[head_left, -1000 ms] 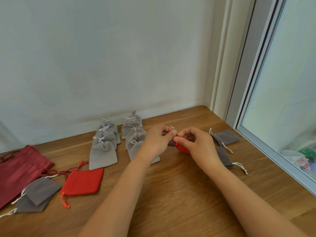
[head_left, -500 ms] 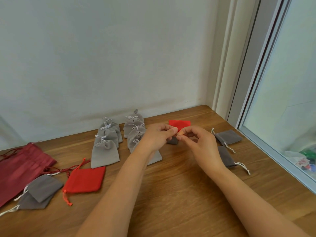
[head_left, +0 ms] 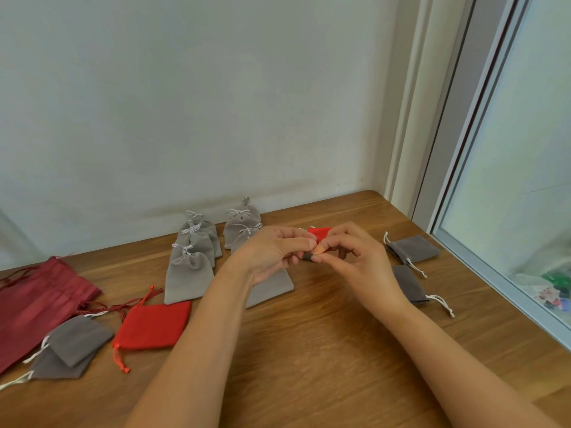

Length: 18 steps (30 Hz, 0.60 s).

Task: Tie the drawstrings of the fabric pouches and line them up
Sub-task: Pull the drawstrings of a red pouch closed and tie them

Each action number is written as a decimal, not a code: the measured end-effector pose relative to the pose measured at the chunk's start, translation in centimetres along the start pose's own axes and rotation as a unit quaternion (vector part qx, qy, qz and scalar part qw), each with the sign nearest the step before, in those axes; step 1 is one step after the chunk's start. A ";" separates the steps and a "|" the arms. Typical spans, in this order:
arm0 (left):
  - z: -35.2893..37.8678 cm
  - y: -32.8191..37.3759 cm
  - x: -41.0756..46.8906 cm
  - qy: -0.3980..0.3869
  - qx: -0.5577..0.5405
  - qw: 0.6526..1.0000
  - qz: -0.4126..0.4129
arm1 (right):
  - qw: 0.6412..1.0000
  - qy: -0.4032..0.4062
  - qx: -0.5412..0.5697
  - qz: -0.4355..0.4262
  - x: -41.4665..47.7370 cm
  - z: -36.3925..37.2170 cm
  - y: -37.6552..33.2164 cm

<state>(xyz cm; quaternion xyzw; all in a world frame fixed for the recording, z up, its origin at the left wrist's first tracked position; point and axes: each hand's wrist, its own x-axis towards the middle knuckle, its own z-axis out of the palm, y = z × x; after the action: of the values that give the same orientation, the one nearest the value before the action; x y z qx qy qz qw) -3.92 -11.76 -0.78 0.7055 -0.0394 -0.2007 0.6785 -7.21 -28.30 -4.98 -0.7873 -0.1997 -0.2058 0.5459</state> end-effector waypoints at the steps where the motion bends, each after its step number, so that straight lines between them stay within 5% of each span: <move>1: 0.0 0.0 0.0 0.003 0.011 1.000 0.007 | 1.000 -0.003 -0.004 0.000 0.0 0.0 0.1; 18: -0.9 1.2 -1.3 -0.052 0.147 0.980 0.123 | 0.978 -0.115 0.133 0.114 0.5 -1.4 -0.3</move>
<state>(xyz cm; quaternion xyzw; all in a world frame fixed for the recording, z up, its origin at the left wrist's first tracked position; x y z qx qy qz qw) -4.60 -10.60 0.65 0.7760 -0.1901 -0.1439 0.5839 -7.11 -29.42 -4.00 -0.7435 -0.1956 -0.0219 0.6391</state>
